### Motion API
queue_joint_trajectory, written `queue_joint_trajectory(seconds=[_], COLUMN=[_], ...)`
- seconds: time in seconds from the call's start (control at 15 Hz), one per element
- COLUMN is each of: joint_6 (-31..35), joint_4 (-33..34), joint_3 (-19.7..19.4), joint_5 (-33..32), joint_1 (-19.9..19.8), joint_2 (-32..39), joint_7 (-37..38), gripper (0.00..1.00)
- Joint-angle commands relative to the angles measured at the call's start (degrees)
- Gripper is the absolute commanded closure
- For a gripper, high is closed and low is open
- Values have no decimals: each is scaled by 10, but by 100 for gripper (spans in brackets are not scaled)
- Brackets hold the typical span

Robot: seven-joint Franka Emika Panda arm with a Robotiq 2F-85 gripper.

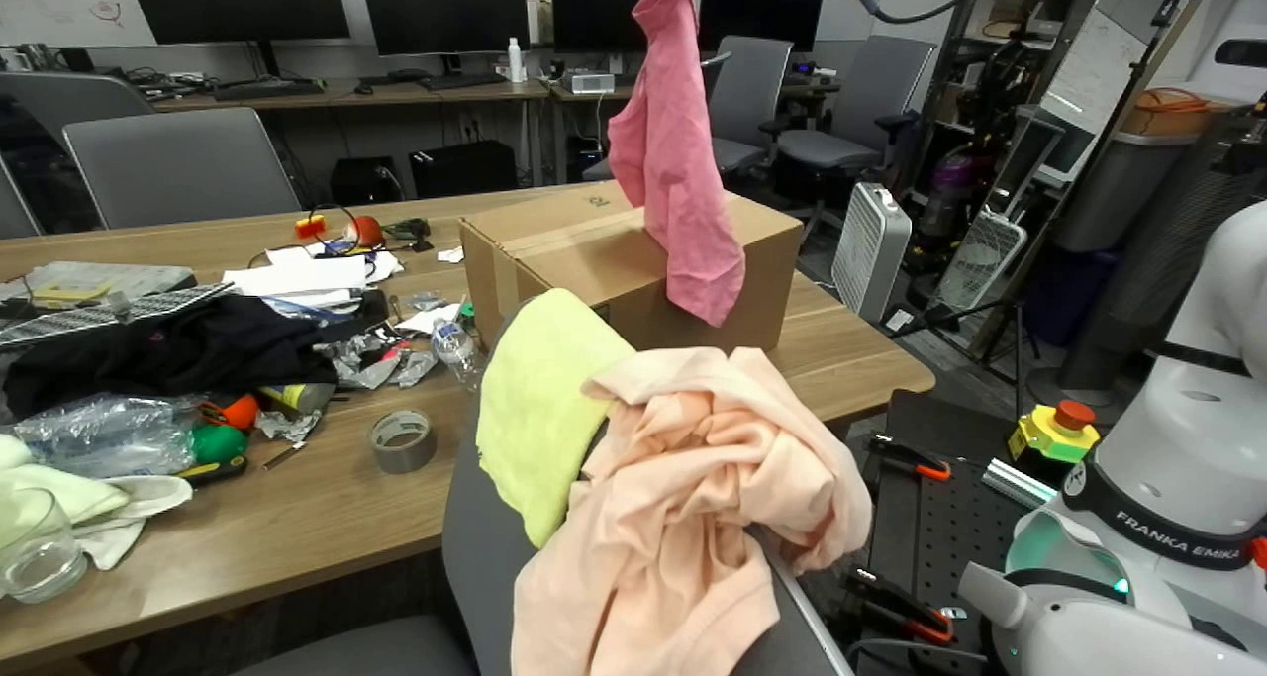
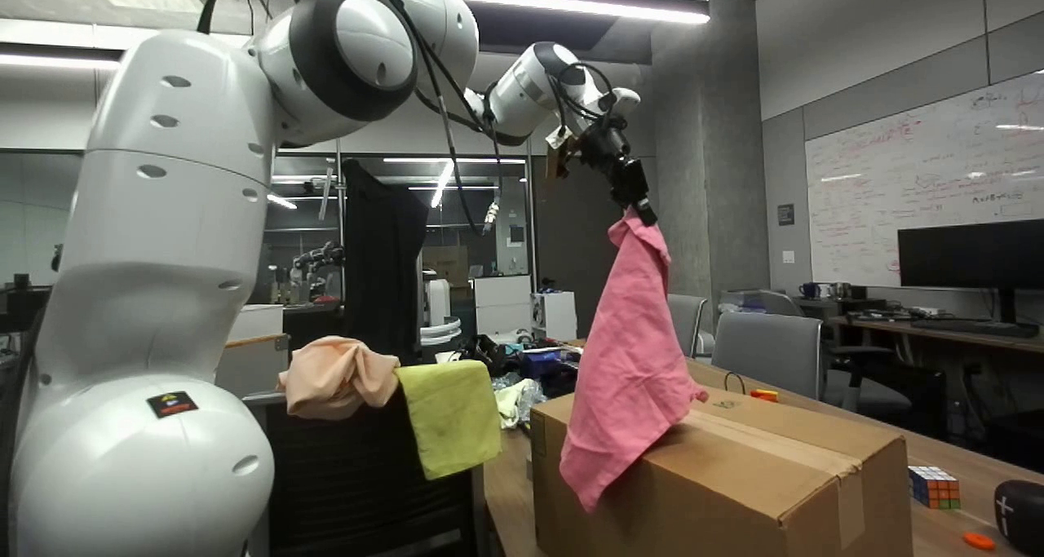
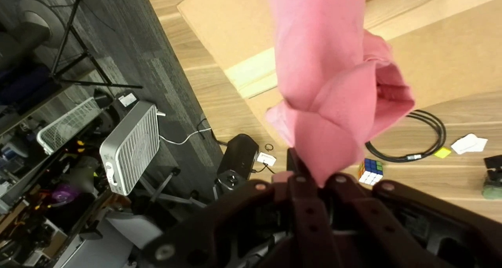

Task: Move the pink and peach shirt and the green towel to the top of the box

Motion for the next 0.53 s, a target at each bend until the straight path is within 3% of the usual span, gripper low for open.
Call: queue_joint_trajectory(seconds=[0.0,0.2,0.27,0.33,0.47], joint_6=[-46,-66,-67,-70,-81], joint_4=[94,132,127,131,139], joint_3=[-25,-36,-23,-23,-21], joint_5=[45,85,91,99,114], joint_1=[10,6,-11,-14,-20], joint_2=[51,78,77,81,88], joint_7=[-28,-50,-55,-64,-87], gripper=[99,95,70,68,54])
